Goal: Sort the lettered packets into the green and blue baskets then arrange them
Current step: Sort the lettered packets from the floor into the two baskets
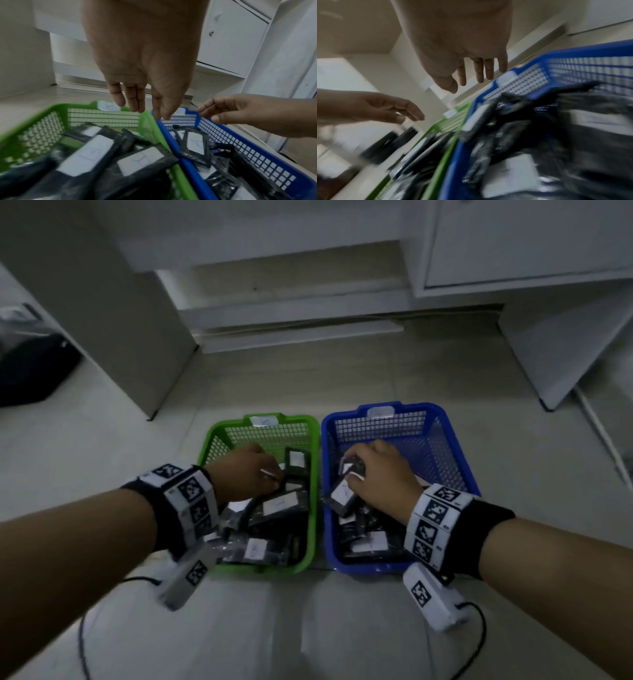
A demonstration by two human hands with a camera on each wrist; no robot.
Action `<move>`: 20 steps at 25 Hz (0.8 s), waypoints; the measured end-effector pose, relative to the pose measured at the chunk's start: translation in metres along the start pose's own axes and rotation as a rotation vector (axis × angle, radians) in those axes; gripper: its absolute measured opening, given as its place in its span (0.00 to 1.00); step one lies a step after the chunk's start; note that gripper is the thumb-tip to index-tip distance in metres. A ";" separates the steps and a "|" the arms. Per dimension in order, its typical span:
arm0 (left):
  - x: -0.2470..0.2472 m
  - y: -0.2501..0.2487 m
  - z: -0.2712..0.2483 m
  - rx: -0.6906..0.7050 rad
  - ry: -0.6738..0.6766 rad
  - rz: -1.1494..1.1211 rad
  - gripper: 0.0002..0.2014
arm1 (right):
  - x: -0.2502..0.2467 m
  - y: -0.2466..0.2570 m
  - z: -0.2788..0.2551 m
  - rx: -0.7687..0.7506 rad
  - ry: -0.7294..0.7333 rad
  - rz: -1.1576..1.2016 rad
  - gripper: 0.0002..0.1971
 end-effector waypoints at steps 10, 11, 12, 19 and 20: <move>0.000 0.281 -0.107 -0.374 -0.191 -0.091 0.17 | 0.101 0.227 0.032 -0.549 0.317 -0.392 0.37; 0.013 0.302 -0.109 -0.416 -0.203 -0.122 0.19 | 0.118 0.244 0.034 -0.558 0.328 -0.387 0.37; 0.030 0.324 -0.110 -0.453 -0.215 -0.167 0.21 | 0.138 0.264 0.040 -0.565 0.333 -0.388 0.37; 0.134 0.368 -0.086 -0.547 -0.235 -0.520 0.39 | 0.250 0.328 0.102 -0.411 0.443 -0.568 0.37; 0.143 0.365 -0.083 -0.540 -0.251 -0.531 0.41 | 0.257 0.328 0.111 -0.366 0.474 -0.582 0.38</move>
Point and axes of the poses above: each hand's wrist, its own z-axis towards the middle knuckle, its own x-axis out of the palm, y = z × x, the point moved 3 cm from there along z, towards the middle knuckle, and after that the axes turned 6 degrees about -z, right-handed, at the moved point
